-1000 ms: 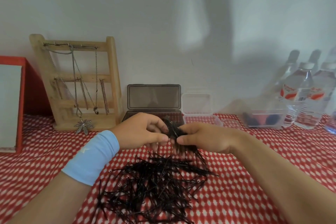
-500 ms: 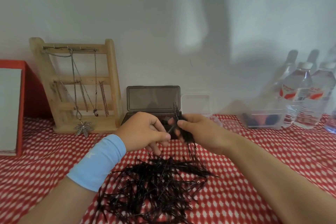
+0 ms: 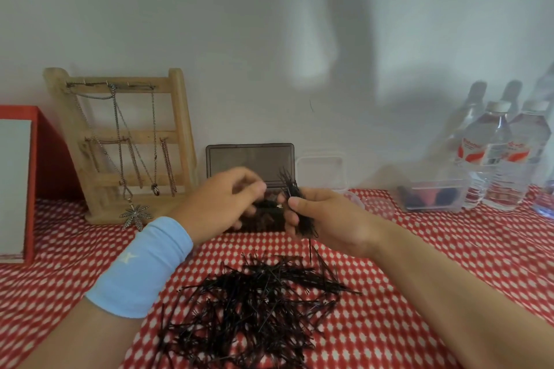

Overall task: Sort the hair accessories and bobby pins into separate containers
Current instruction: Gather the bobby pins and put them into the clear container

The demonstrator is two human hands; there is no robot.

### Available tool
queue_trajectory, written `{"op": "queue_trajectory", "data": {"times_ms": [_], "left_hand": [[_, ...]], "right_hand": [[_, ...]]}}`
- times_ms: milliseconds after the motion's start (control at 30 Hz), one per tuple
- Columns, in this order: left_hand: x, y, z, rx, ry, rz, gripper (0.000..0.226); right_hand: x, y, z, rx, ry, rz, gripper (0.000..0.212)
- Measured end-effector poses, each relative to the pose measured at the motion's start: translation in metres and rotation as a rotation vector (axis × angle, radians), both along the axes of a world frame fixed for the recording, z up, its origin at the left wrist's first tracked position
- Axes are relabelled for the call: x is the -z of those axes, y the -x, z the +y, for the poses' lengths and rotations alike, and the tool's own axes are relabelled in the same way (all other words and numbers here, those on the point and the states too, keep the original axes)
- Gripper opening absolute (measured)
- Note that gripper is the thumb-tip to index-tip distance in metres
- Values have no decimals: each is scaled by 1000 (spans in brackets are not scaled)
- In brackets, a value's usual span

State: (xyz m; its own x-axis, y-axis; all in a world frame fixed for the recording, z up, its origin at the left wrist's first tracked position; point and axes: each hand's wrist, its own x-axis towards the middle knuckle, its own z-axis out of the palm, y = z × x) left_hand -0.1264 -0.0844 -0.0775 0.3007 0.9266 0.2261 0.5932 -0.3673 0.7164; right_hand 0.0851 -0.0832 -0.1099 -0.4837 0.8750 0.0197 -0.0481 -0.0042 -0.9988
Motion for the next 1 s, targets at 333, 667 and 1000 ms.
{"op": "queue_trajectory", "data": {"times_ms": [333,667,1000], "left_hand": [[14,-20,-6,129,-87,-259,33],[4,-15,-11,200,-108,-207,27],[9,-15,-5,170,-112,-253,53]], "right_hand": [[-3,-1,-6,-249,173,66,13],[-2,-5,0,-376,361,229,87],[5,-1,-1,-264,194,188,17]]}}
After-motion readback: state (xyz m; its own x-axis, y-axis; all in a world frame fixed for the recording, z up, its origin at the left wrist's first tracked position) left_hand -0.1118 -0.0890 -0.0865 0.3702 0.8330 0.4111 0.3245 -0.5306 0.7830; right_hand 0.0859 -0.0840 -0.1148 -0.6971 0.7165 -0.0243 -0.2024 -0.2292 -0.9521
